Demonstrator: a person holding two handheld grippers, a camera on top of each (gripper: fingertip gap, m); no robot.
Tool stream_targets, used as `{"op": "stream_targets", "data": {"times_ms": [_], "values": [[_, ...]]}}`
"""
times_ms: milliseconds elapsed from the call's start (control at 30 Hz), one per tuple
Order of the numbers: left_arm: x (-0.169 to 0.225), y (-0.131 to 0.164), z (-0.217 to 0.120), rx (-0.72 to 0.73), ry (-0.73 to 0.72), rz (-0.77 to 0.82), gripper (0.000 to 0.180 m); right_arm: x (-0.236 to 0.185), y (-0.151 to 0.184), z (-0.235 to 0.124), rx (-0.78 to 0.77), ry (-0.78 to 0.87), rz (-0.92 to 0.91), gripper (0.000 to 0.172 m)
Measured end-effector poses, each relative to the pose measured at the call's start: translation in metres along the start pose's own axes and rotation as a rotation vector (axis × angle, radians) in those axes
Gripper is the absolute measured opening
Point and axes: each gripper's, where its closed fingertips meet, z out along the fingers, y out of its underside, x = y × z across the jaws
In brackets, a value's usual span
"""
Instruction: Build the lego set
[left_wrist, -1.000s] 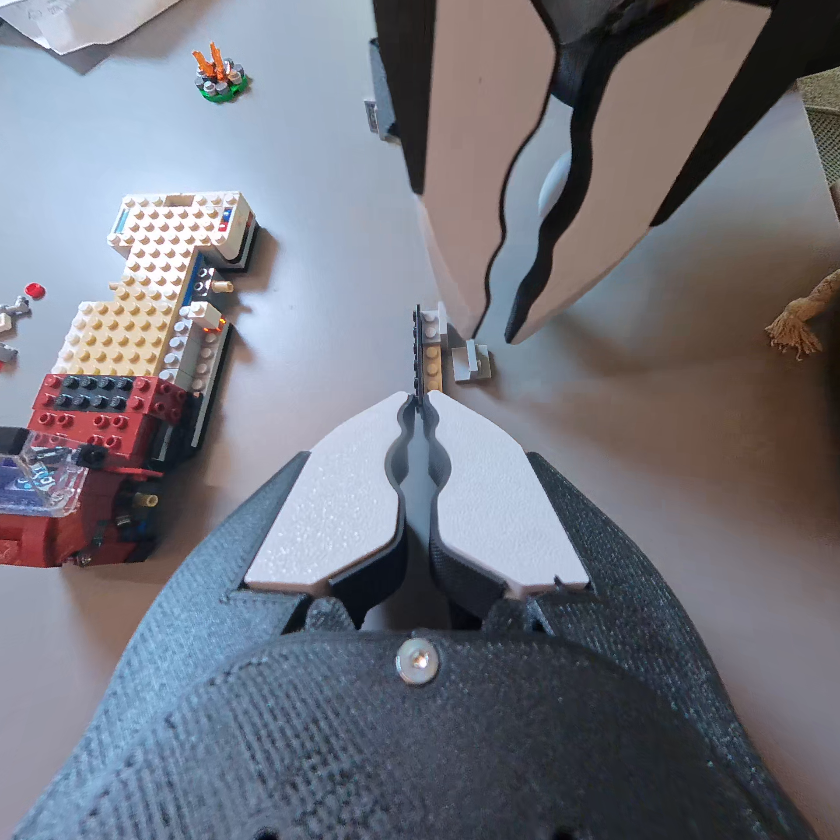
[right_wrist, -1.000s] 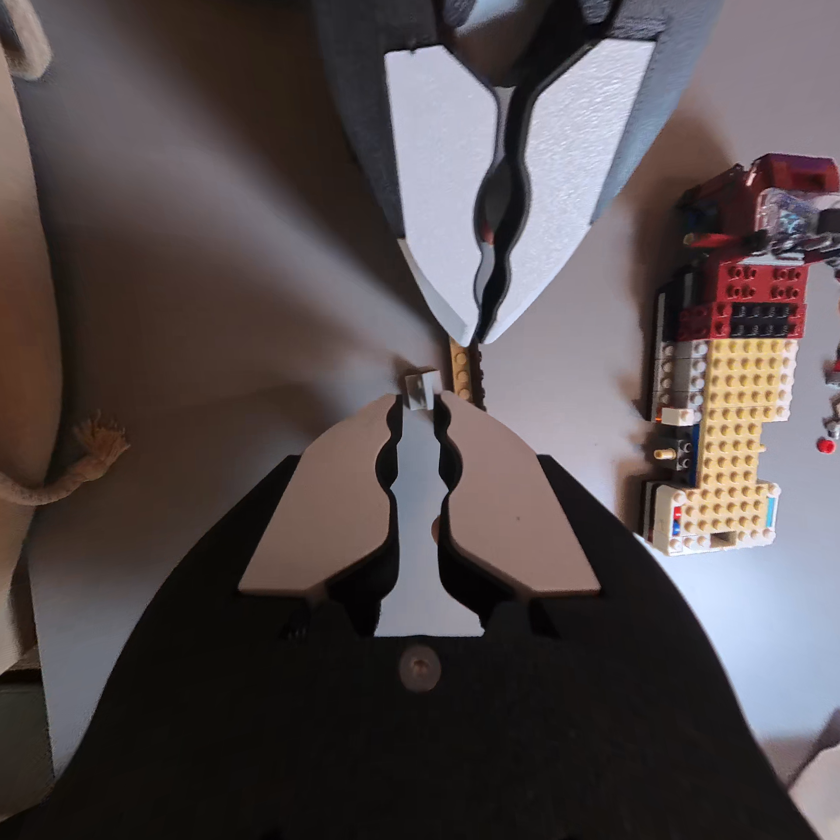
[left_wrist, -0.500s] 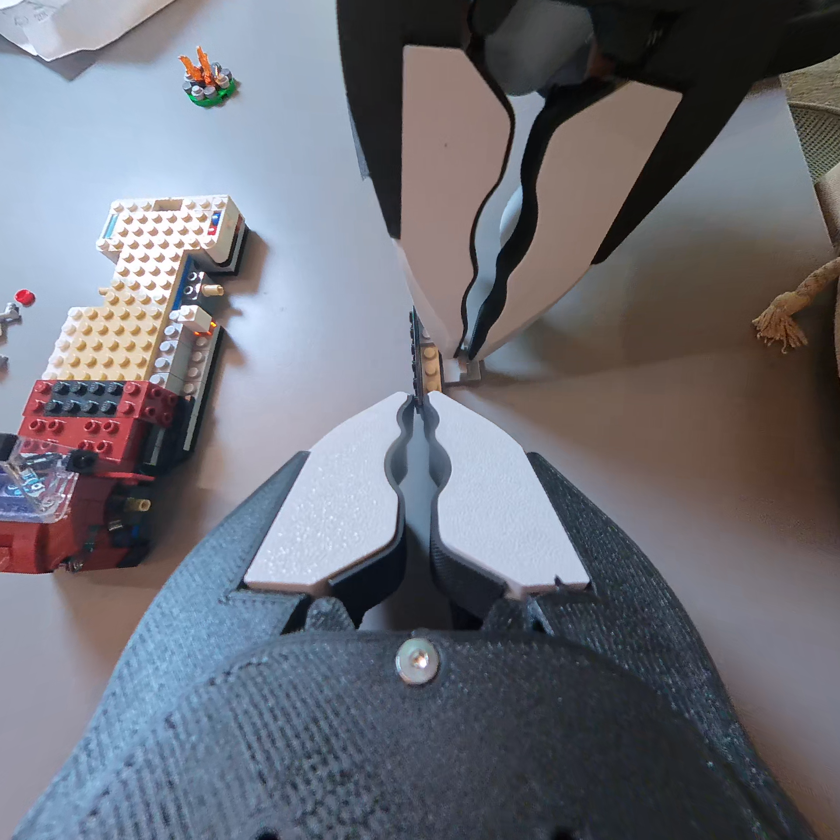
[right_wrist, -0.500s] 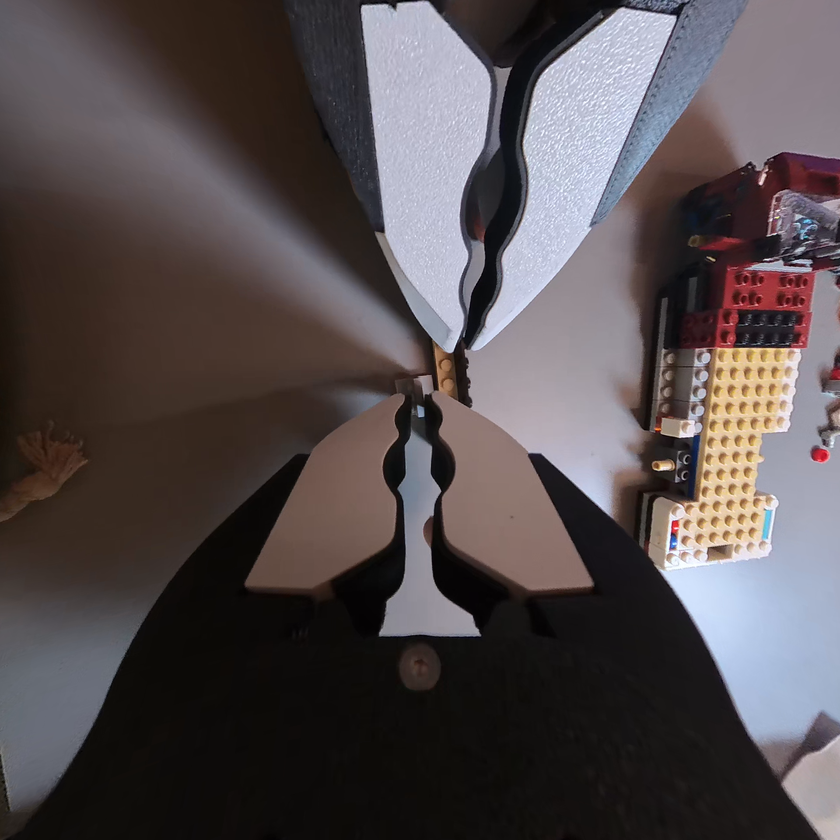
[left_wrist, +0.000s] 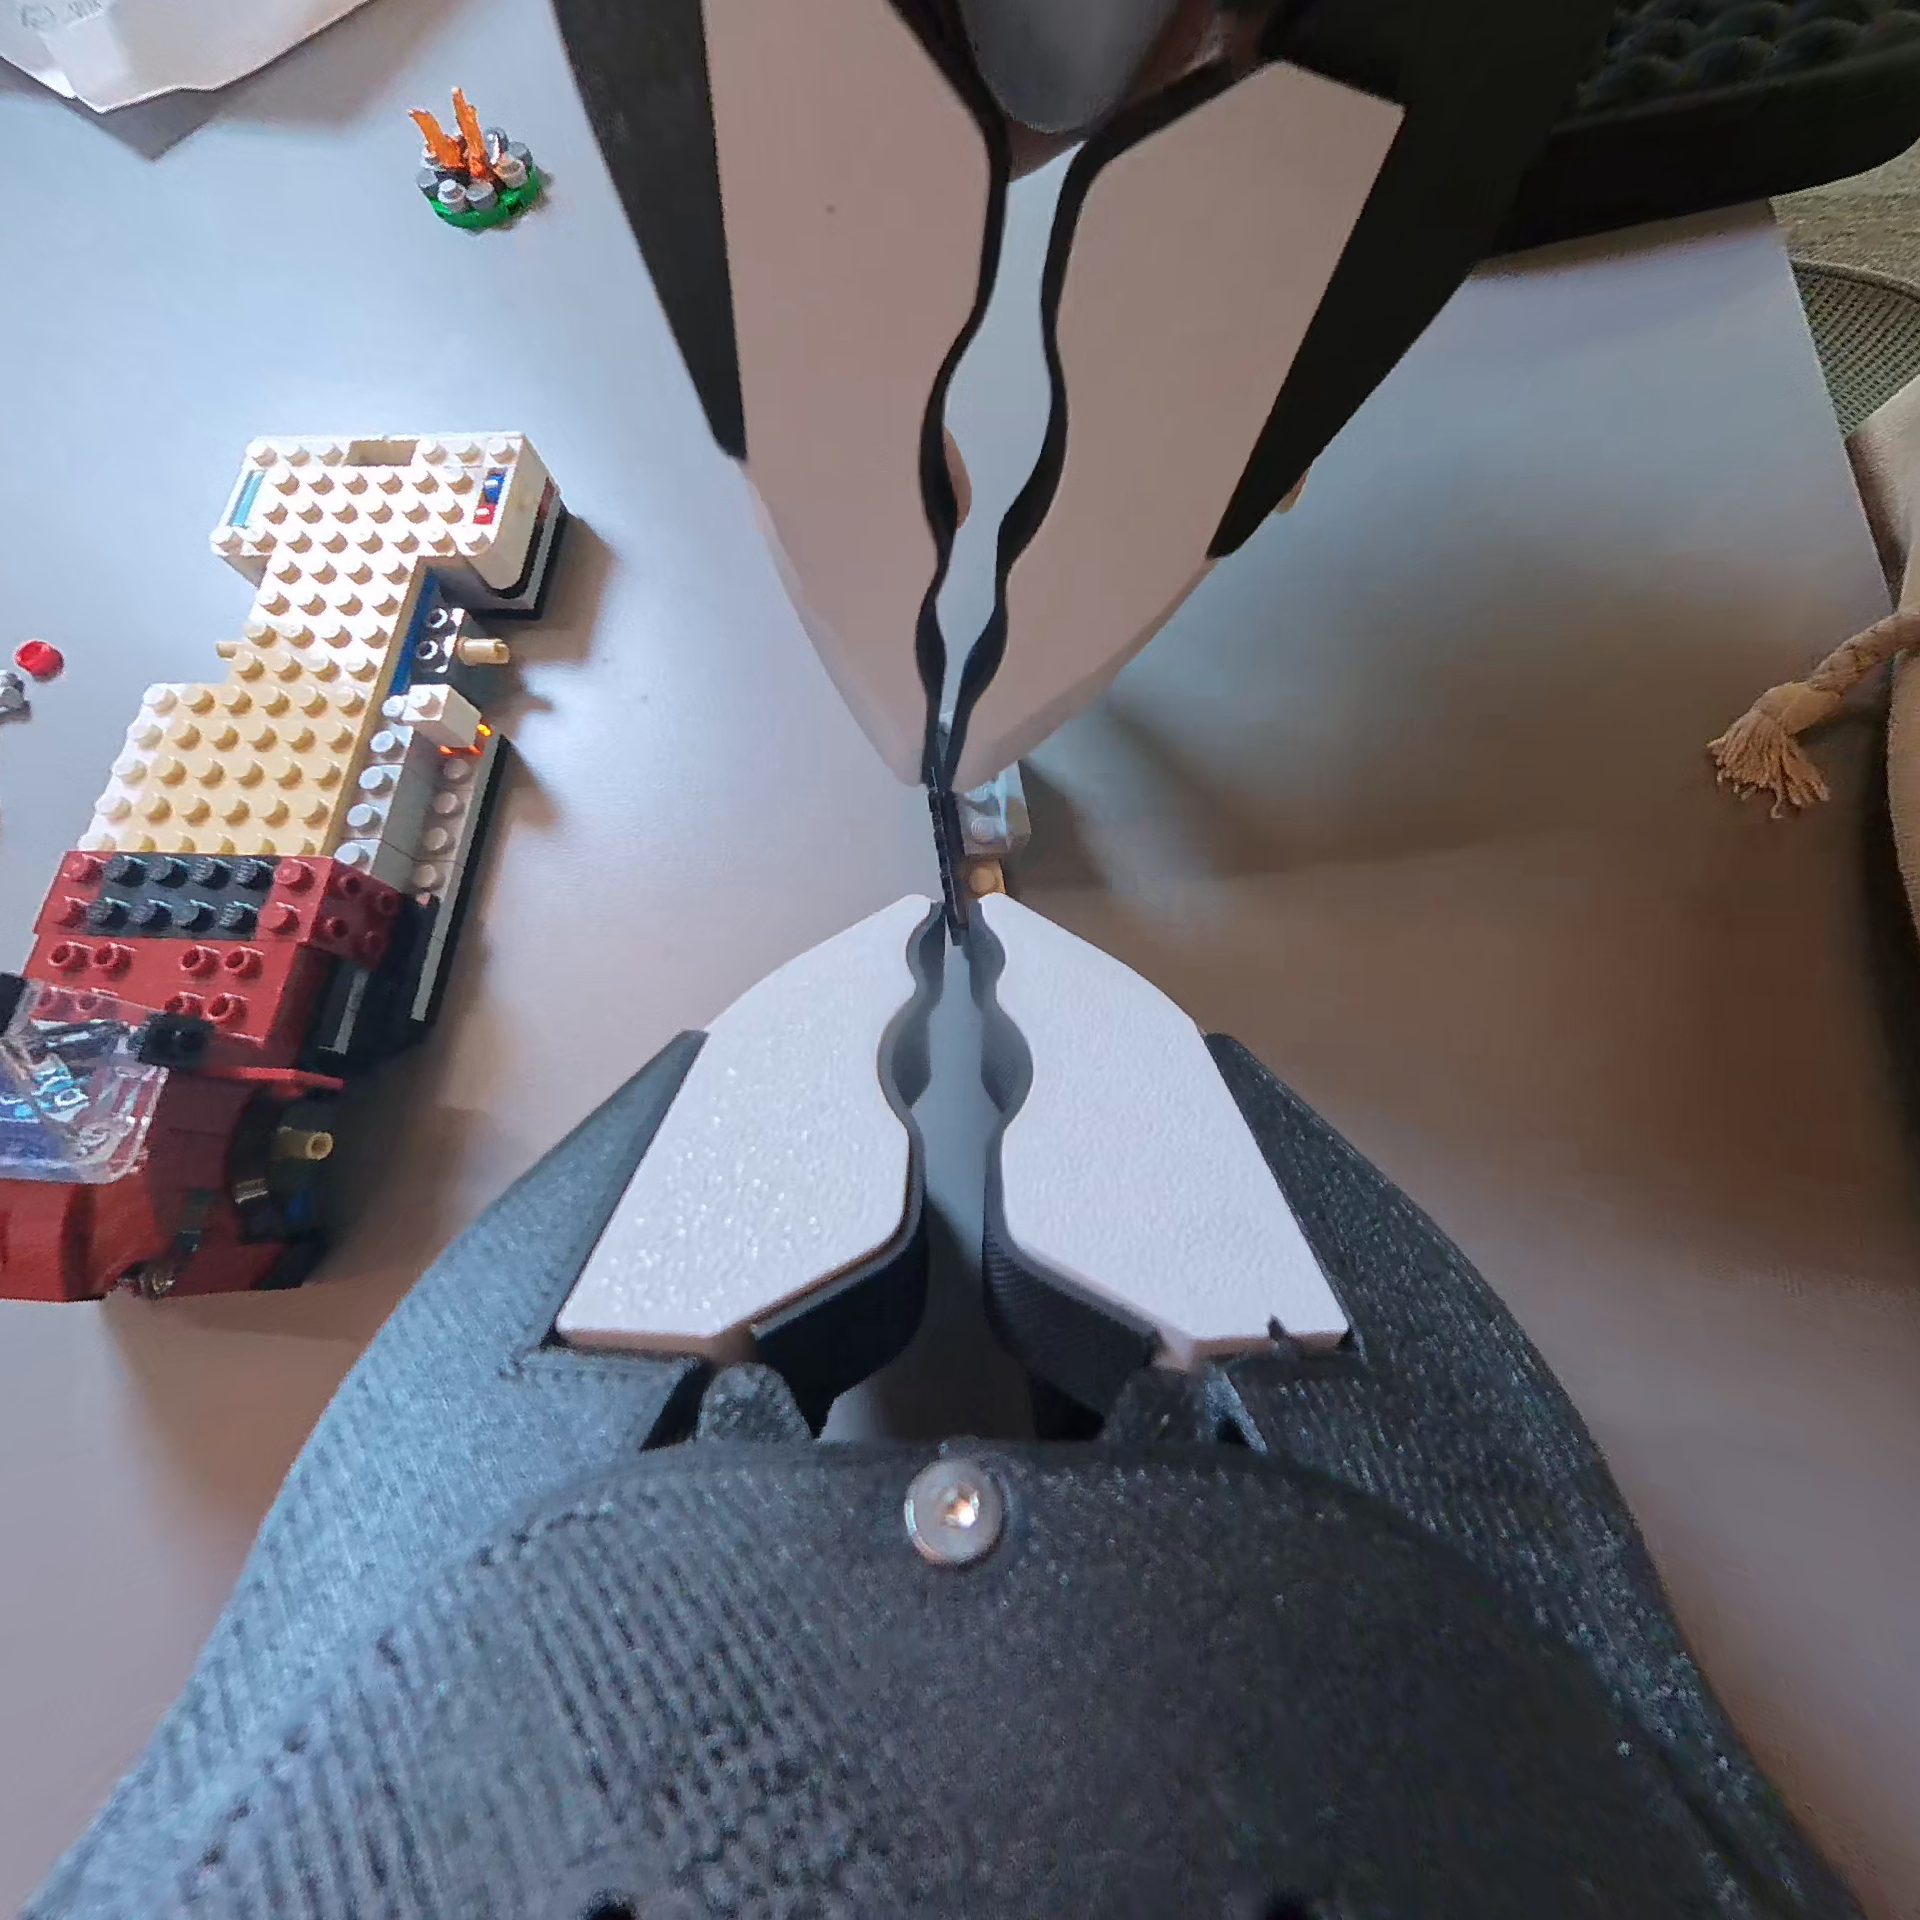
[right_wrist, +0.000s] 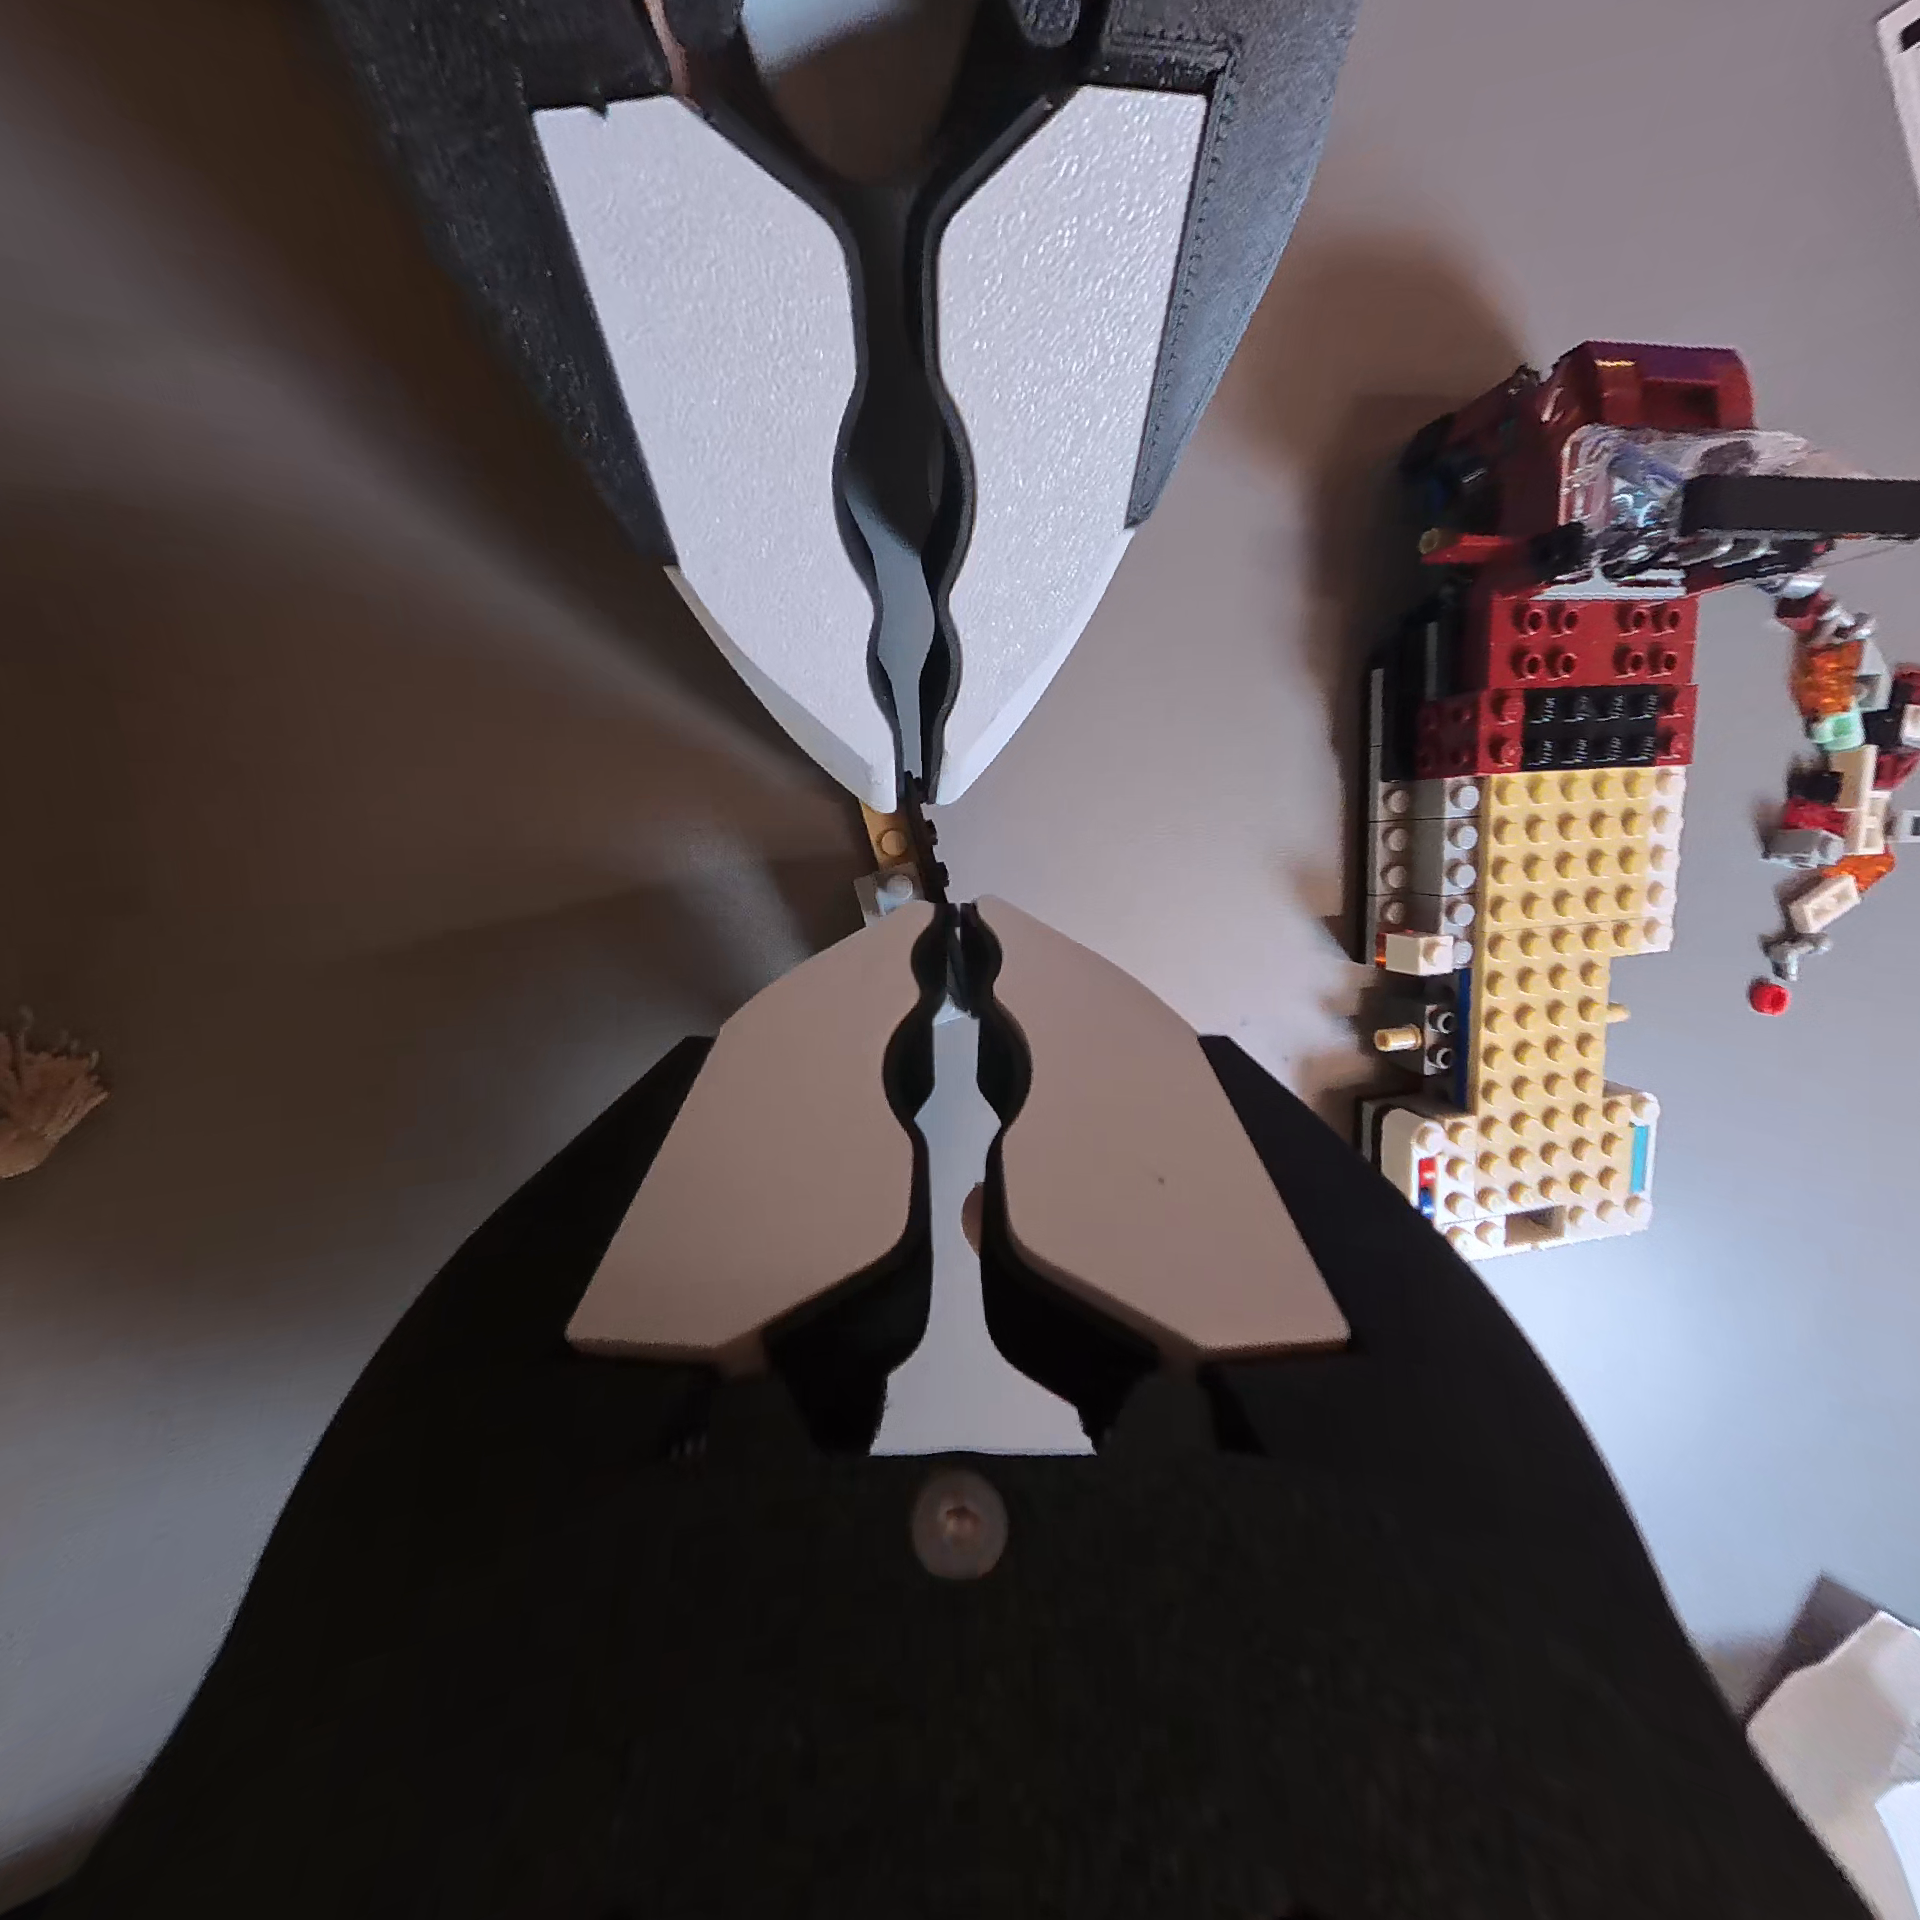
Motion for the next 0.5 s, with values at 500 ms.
{"op": "stream_targets", "data": {"times_ms": [500], "values": [[0.0,0.0,0.0,-0.001,-0.012,0.013,0.004,-0.016,0.0,0.005,-0.028,0.055,-0.126,0.004]]}}
